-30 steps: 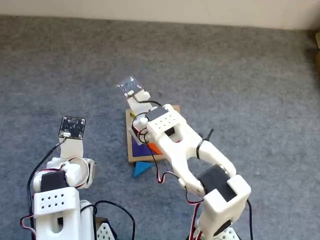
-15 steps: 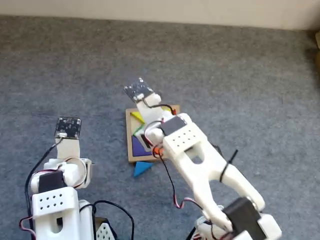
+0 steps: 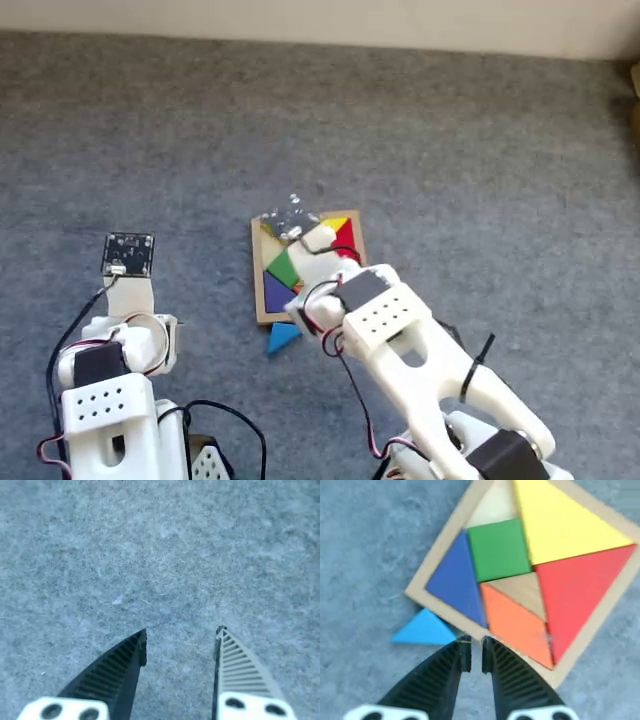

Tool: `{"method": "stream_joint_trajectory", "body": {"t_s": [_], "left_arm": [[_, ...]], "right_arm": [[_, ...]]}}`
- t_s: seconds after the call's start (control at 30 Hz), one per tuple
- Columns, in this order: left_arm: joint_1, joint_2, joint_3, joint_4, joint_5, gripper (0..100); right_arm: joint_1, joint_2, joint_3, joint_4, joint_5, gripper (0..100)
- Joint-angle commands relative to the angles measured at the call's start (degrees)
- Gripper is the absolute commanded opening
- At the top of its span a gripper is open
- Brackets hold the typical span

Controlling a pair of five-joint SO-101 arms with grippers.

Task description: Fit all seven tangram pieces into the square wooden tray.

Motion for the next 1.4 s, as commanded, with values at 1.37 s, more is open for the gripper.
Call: {"method": "stream_joint_trajectory", "body": {"t_s": [1.37], "left_arm": [[-0.40,-0.57,-0.22,-2.11,-0.09,22]], "right_arm": [[-8.13,11.47,0.57,-0.31,-7.91,4.8]]}}
